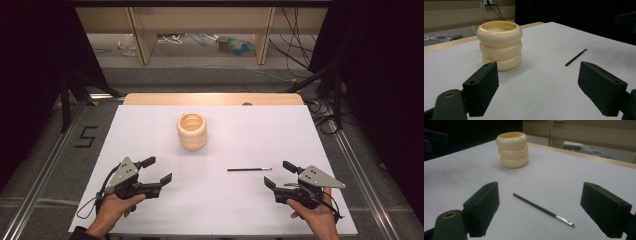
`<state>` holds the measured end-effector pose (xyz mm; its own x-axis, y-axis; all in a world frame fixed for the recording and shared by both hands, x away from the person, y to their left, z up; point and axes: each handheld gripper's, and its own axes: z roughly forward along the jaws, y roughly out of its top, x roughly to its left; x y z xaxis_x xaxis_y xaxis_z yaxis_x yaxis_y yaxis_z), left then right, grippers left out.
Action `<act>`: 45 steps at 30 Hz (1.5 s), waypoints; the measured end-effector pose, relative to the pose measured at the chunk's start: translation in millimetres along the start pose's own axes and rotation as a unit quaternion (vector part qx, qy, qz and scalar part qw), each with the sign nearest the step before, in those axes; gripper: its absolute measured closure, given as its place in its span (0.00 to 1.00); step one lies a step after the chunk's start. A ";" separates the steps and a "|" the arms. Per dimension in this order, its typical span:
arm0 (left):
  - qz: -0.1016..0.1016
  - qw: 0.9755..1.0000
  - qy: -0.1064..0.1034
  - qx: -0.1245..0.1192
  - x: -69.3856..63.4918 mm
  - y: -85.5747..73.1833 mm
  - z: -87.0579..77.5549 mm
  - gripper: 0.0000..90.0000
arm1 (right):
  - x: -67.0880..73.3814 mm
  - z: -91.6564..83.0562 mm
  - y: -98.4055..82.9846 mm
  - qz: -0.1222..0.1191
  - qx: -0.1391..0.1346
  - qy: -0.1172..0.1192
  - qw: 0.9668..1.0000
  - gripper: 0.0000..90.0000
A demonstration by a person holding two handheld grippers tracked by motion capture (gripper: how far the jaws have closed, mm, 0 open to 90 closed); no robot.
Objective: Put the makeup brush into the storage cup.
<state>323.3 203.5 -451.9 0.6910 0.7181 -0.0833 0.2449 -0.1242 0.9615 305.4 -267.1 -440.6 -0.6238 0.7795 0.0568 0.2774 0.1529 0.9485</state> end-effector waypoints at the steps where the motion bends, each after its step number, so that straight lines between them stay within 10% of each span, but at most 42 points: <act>1: 0.000 1.000 0.000 0.000 -0.1 -0.1 0.1 0.19 | -0.4 -1.5 0.5 -0.003 0.010 -0.005 1.000 0.18; 25: 0.001 1.000 -0.007 0.004 -1.2 -0.8 3.4 0.19 | -4.1 9.2 12.1 -0.047 0.064 0.019 0.997 0.19; 45: 0.003 1.000 -0.010 0.007 -1.2 -0.9 4.7 0.19 | -11.5 38.4 50.2 -0.105 0.192 0.071 0.973 0.20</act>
<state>325.5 199.6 -453.9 0.7062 0.7033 -0.0820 0.2502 -0.1394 0.9581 354.5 -245.1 -405.6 -0.7838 0.6184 -0.0570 0.3683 0.5369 0.7590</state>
